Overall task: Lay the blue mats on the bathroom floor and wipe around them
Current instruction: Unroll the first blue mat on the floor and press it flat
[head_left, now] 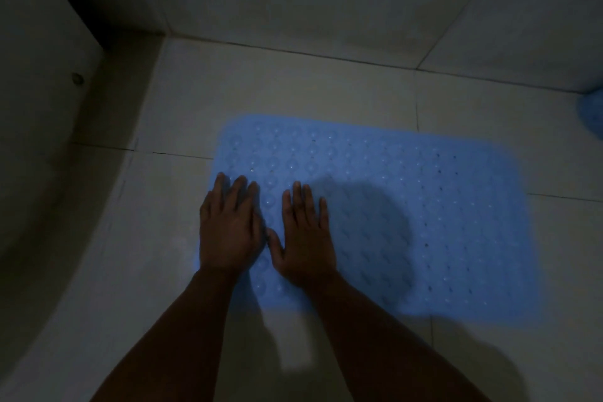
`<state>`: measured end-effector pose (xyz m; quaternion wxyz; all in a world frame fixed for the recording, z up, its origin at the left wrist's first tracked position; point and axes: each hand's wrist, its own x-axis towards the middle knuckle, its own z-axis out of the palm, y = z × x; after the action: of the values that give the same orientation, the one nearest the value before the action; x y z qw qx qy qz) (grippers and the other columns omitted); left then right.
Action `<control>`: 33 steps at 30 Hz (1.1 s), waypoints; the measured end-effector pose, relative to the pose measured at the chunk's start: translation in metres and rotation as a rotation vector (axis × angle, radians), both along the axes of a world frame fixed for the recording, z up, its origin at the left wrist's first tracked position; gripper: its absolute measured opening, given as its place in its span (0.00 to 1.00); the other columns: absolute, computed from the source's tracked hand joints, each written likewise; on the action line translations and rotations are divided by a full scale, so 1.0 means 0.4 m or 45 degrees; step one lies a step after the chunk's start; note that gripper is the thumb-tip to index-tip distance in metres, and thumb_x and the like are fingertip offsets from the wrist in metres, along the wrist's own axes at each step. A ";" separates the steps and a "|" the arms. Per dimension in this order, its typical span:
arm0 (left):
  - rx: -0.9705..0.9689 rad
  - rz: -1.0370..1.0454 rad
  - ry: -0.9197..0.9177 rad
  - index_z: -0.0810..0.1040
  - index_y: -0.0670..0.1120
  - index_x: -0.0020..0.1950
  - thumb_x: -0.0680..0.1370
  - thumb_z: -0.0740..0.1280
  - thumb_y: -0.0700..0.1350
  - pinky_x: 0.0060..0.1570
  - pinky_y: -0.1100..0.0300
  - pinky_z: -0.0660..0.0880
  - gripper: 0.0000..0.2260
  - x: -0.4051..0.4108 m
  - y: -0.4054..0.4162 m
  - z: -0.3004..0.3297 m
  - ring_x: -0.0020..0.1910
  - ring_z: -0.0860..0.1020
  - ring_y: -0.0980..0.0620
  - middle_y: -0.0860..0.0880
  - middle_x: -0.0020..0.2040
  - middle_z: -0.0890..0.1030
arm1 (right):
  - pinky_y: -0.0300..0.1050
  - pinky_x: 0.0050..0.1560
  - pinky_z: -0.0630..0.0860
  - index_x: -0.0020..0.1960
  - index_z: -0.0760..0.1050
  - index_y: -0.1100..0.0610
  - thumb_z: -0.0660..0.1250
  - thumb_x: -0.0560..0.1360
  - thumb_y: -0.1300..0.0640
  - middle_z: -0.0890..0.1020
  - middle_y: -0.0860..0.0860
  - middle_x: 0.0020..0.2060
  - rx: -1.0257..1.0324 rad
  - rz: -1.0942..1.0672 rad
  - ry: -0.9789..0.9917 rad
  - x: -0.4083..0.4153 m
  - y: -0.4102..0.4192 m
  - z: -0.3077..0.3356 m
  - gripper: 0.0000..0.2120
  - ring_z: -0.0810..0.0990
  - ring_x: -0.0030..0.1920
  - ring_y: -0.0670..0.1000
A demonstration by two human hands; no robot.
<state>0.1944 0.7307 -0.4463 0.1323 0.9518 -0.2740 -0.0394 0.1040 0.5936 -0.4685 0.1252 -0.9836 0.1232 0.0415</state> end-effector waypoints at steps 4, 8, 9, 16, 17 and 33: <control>-0.042 0.027 -0.055 0.70 0.44 0.77 0.82 0.56 0.52 0.76 0.36 0.59 0.25 0.001 -0.003 -0.007 0.82 0.53 0.38 0.41 0.79 0.67 | 0.66 0.78 0.49 0.82 0.49 0.61 0.52 0.82 0.39 0.47 0.59 0.82 -0.002 0.008 0.004 -0.002 -0.004 -0.003 0.38 0.41 0.82 0.58; -0.065 0.071 -0.026 0.70 0.45 0.77 0.82 0.55 0.52 0.76 0.35 0.58 0.25 0.002 -0.005 -0.013 0.82 0.52 0.38 0.41 0.79 0.67 | 0.65 0.79 0.46 0.82 0.49 0.61 0.51 0.81 0.38 0.47 0.60 0.82 -0.025 0.023 0.005 -0.004 -0.006 -0.003 0.39 0.41 0.82 0.58; -0.041 0.094 -0.022 0.69 0.45 0.77 0.82 0.54 0.52 0.76 0.35 0.57 0.25 0.003 0.001 -0.013 0.82 0.52 0.38 0.41 0.79 0.67 | 0.65 0.79 0.45 0.82 0.49 0.62 0.51 0.81 0.38 0.46 0.60 0.82 -0.024 0.027 0.012 -0.002 -0.007 -0.002 0.39 0.40 0.82 0.58; 0.038 0.231 -0.046 0.70 0.45 0.77 0.81 0.55 0.52 0.75 0.34 0.59 0.26 -0.033 0.032 0.059 0.81 0.55 0.34 0.40 0.78 0.69 | 0.64 0.79 0.46 0.80 0.58 0.60 0.54 0.83 0.47 0.51 0.59 0.82 0.371 0.030 0.286 0.045 -0.059 0.090 0.30 0.47 0.82 0.58; 0.040 0.205 -0.047 0.71 0.44 0.76 0.80 0.56 0.51 0.74 0.34 0.60 0.25 -0.042 0.019 0.075 0.80 0.56 0.34 0.41 0.77 0.69 | 0.63 0.79 0.48 0.78 0.64 0.59 0.55 0.83 0.51 0.57 0.59 0.81 0.416 0.038 0.300 0.060 -0.086 0.125 0.25 0.51 0.81 0.58; 0.140 -0.361 0.025 0.54 0.45 0.84 0.82 0.52 0.68 0.77 0.31 0.47 0.37 -0.279 -0.396 -0.074 0.83 0.46 0.38 0.42 0.84 0.50 | 0.66 0.78 0.48 0.70 0.75 0.55 0.61 0.80 0.55 0.68 0.57 0.76 0.183 -0.317 -0.025 -0.121 -0.477 0.149 0.19 0.56 0.80 0.60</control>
<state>0.0828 0.5722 -0.4759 0.0756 0.9089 -0.4018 -0.0819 0.0555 0.4028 -0.4091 0.2008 -0.9495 0.2398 0.0248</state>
